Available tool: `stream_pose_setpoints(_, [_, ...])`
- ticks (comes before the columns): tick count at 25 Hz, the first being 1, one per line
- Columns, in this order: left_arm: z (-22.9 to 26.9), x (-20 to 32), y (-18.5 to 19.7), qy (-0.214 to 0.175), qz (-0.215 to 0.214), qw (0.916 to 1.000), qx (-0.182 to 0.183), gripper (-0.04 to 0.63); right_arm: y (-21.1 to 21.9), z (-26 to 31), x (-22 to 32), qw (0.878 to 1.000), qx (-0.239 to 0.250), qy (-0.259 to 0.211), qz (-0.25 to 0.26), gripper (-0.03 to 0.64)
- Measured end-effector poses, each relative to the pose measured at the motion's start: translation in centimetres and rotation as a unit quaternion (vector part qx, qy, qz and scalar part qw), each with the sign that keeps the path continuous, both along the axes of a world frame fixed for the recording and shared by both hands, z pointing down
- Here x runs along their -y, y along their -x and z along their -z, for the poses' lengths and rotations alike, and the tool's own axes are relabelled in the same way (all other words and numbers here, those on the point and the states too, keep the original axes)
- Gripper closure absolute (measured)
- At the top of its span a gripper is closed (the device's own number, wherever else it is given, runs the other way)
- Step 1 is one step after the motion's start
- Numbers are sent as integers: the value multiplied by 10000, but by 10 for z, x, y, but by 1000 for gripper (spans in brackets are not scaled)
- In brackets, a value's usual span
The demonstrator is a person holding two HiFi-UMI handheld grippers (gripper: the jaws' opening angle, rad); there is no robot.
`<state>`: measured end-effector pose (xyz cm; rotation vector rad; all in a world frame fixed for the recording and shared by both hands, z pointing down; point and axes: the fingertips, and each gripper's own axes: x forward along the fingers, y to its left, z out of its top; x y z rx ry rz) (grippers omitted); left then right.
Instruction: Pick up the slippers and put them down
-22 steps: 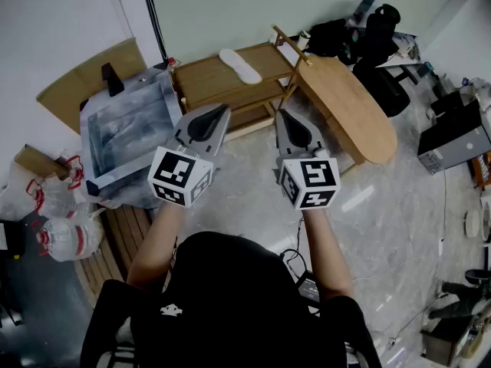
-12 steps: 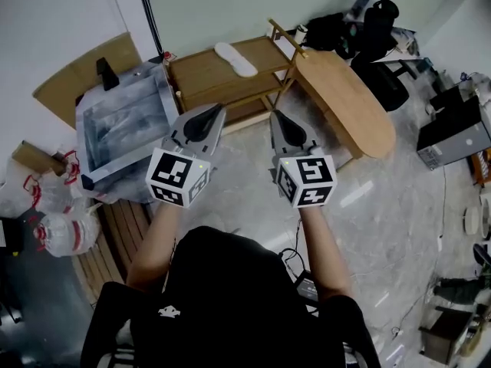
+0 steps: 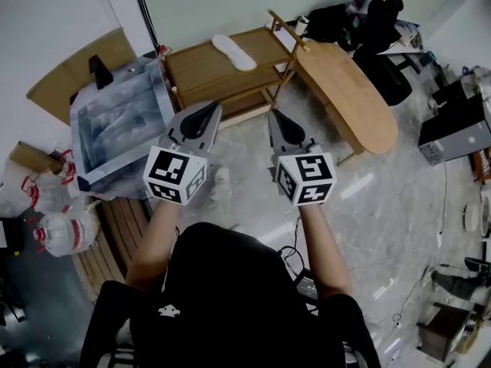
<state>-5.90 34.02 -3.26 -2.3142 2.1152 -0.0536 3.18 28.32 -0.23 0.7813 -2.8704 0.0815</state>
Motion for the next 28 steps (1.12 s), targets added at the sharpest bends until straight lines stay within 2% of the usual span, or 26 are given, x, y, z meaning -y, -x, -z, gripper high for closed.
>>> stream_pose_setpoints(7, [-11, 52, 30, 47, 15, 10000, -80, 589, 28, -8, 47, 9999, -86, -48, 43, 624])
stream_pose_setpoints(19, [-6, 168, 107, 85, -61, 9998, -144, 589, 114, -5, 156, 9994, -285, -87, 184, 624])
stream_pose_setpoints(28, [-9, 243, 165, 186, -242, 9993, -206, 589, 176, -7, 233, 9985, -525, -89, 104, 624])
